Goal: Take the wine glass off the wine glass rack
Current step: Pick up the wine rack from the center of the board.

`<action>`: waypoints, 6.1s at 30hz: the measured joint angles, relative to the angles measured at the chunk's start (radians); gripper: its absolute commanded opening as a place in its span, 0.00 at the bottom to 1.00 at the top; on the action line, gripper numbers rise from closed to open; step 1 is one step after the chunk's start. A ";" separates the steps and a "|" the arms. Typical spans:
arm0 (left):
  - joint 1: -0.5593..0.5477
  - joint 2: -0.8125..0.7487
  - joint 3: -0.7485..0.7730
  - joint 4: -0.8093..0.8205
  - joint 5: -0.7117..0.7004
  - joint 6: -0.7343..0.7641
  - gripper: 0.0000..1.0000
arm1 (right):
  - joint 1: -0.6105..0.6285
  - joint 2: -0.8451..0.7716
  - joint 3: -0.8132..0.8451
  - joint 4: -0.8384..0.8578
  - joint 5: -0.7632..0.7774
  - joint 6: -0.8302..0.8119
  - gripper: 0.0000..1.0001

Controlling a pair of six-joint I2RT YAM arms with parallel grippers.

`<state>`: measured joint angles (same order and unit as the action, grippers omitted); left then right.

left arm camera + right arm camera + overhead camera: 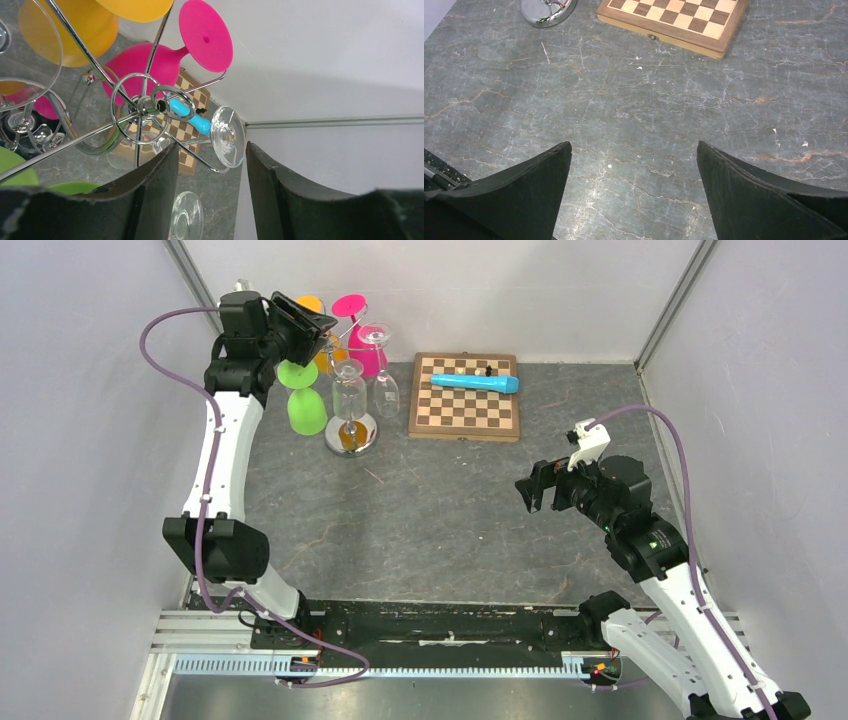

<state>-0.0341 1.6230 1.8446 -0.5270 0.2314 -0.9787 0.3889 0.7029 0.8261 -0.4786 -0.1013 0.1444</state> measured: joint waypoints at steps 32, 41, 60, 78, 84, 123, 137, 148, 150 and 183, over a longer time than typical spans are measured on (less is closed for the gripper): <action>0.000 0.066 0.027 0.010 -0.025 0.000 0.43 | 0.000 -0.002 -0.006 0.011 -0.007 0.000 0.98; 0.003 0.068 0.036 0.008 -0.049 0.001 0.40 | 0.000 -0.003 -0.006 0.013 -0.007 0.000 0.98; 0.007 0.069 0.048 0.035 -0.064 0.002 0.37 | 0.000 -0.004 -0.006 0.014 -0.007 0.000 0.98; 0.007 0.072 -0.039 0.127 -0.045 -0.012 0.27 | 0.000 -0.011 -0.021 0.014 -0.006 0.000 0.98; 0.007 0.072 -0.093 0.232 -0.029 -0.041 0.24 | 0.000 -0.013 -0.021 0.014 -0.007 0.000 0.98; 0.017 -0.004 -0.337 0.582 0.012 -0.156 0.02 | 0.000 -0.034 -0.023 0.014 -0.007 -0.007 0.98; 0.017 -0.027 -0.344 0.560 0.014 -0.155 0.02 | 0.000 -0.038 -0.023 0.014 -0.015 -0.006 0.98; 0.017 -0.034 -0.344 0.552 0.017 -0.156 0.02 | 0.000 -0.043 -0.023 0.014 -0.017 -0.005 0.98; 0.017 -0.036 -0.344 0.548 0.021 -0.155 0.02 | 0.000 -0.042 -0.023 0.014 -0.018 -0.005 0.98; 0.017 -0.051 -0.311 0.460 0.060 -0.179 0.02 | 0.000 -0.018 -0.022 0.013 -0.028 -0.003 0.98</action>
<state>-0.0174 1.5715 1.5337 -0.0666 0.2916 -1.1572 0.3889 0.6846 0.8040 -0.4652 -0.1295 0.1410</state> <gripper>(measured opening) 0.171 0.984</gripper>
